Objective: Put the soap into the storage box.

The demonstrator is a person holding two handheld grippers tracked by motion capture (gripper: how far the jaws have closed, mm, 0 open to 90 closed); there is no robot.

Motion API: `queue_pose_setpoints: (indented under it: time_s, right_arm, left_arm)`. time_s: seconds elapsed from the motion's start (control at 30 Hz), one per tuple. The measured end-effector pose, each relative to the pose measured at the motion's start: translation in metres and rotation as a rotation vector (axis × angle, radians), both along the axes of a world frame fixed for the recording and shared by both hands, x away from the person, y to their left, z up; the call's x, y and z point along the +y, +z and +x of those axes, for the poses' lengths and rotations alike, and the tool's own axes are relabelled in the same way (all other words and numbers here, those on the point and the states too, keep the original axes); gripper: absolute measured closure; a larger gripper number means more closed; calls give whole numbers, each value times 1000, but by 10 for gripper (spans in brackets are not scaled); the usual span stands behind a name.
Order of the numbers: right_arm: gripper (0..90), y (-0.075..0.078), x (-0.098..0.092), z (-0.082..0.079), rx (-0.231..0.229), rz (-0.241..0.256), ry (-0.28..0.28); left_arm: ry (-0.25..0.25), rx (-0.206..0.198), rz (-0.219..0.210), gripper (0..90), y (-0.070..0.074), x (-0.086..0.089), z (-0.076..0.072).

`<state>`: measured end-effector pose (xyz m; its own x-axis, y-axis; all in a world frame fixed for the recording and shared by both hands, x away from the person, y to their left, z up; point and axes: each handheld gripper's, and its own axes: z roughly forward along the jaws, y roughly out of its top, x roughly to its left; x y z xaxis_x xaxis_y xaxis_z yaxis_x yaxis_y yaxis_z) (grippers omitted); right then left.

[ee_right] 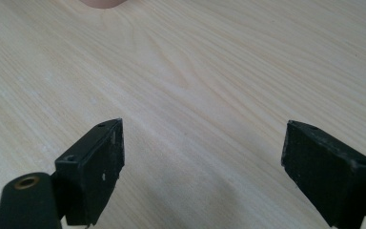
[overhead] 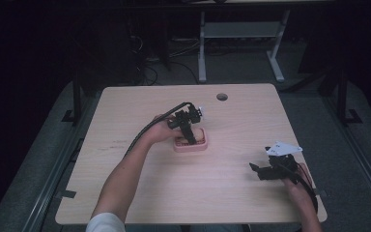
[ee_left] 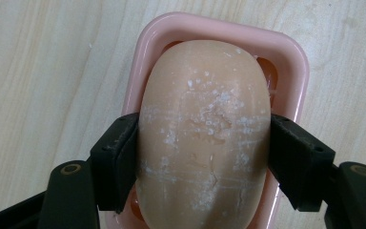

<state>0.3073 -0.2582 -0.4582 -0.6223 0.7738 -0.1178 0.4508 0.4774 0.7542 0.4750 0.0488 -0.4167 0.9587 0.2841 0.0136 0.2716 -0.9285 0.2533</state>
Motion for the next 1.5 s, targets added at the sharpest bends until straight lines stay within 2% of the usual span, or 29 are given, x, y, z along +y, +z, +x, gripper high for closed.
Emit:
queue_pose_setpoints:
  time_s: [0.8,0.93,1.17,1.3,1.5]
  right_arm:
    - [139,1,3,0,1,-5,3]
    - [139,1,3,0,-6,-7,6]
    - [139,1,3,0,-4,-9,1]
    - [139,1,3,0,-8,-14,0]
    - [139,1,4,0,-3,-17,-4]
  left_arm:
    - [0,-15,21,302,0,0,-2]
    - [1,-16,4,271,4,0,-4]
    - [-22,-33,16,238,10,3,-11]
    - [-17,-40,14,230,15,6,-15]
    - [-3,-58,-21,234,25,14,-23]
